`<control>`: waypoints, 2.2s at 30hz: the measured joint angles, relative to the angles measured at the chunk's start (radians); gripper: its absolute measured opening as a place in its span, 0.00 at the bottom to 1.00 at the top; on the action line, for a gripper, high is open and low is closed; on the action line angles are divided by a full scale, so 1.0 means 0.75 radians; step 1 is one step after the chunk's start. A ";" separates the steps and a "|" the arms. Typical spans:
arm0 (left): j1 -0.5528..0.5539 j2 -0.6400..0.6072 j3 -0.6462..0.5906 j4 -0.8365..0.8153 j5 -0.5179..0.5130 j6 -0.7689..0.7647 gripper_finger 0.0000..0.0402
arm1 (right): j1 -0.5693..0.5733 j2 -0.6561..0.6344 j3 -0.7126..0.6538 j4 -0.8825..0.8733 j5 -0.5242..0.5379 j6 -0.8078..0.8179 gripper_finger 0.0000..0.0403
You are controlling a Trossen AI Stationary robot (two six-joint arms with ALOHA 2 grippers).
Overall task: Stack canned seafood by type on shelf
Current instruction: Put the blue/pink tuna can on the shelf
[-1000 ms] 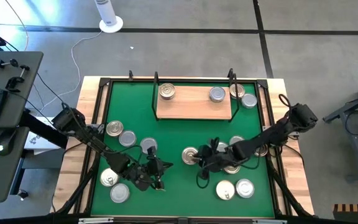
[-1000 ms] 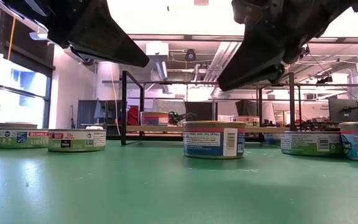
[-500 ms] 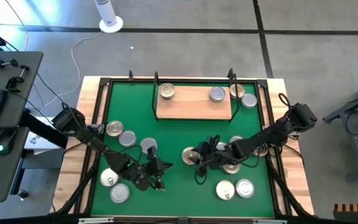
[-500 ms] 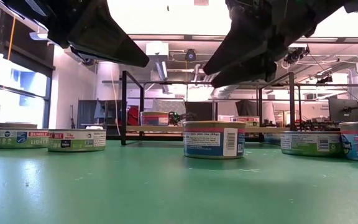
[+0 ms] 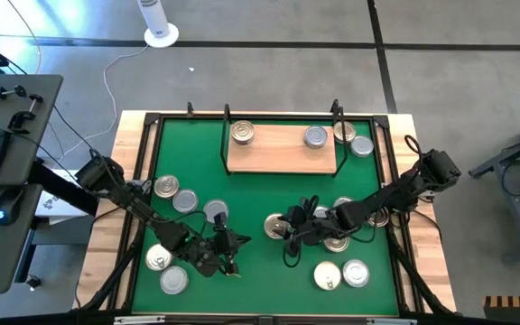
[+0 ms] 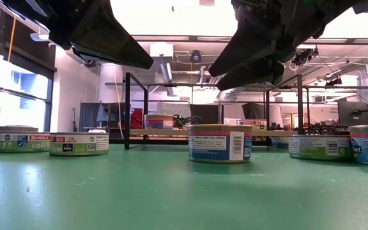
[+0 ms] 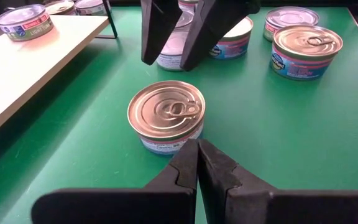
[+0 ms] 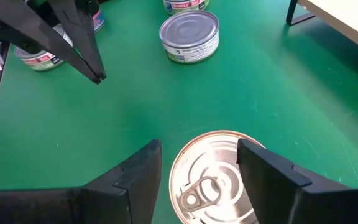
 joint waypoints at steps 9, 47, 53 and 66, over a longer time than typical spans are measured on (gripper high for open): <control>0.000 0.000 0.000 0.000 0.000 0.001 0.00 | 0.000 0.000 0.000 0.001 0.000 0.000 0.51; 0.018 0.000 0.000 0.082 -0.022 0.020 0.00 | 0.009 -0.060 -0.450 0.404 -0.011 -0.222 0.87; 0.043 0.000 0.000 0.091 0.045 0.076 0.00 | 0.010 0.028 -0.416 0.409 -0.022 -0.260 0.87; 0.241 0.001 -0.283 0.325 0.164 -0.021 0.00 | -0.030 0.187 -0.221 0.408 -0.101 -0.352 0.87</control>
